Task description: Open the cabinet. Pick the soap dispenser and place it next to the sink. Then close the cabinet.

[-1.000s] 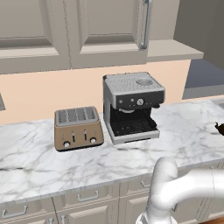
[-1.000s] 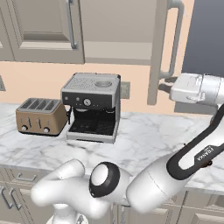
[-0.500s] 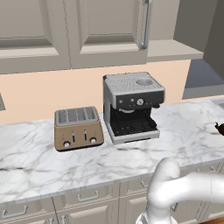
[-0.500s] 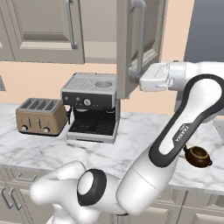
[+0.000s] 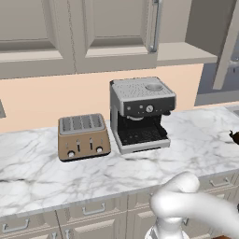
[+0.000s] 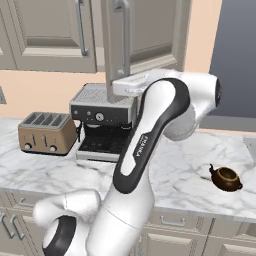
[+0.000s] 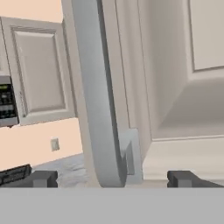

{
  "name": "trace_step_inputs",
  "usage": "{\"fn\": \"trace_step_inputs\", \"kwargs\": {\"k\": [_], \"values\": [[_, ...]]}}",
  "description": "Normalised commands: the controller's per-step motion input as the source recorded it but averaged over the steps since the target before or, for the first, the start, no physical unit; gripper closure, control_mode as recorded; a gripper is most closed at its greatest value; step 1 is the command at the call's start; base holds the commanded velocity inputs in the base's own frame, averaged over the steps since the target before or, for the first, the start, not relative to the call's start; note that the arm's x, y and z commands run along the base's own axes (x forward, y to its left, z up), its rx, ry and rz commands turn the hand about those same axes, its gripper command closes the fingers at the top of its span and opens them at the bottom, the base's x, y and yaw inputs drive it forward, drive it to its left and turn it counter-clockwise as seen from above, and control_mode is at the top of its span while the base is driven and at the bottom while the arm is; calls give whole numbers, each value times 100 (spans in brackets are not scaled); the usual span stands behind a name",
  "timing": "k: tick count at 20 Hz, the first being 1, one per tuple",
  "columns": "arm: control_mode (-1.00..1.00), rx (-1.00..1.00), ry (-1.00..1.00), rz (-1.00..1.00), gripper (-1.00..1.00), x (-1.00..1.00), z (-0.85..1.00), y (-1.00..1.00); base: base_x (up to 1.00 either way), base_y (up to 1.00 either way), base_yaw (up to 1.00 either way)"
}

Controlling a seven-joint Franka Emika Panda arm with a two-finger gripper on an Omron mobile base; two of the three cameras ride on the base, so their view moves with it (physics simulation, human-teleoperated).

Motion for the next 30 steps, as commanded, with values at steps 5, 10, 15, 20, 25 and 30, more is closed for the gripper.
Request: {"fn": "trace_step_inputs", "kwargs": {"k": [5,10,15,20,25,30], "values": [[-100,12,-2,-41,-100,17,0,97,0,0,0],[-100,4,0,-34,-100,35,0,72,0,0,0],[-100,0,12,-6,-100,54,0,4,0,0,0],[-100,8,9,0,-100,85,-2,0,0,0,0],[-100,15,1,0,-100,77,-9,0,0,0,0],[-100,16,0,-3,-100,76,-10,0,0,0,0]]}}
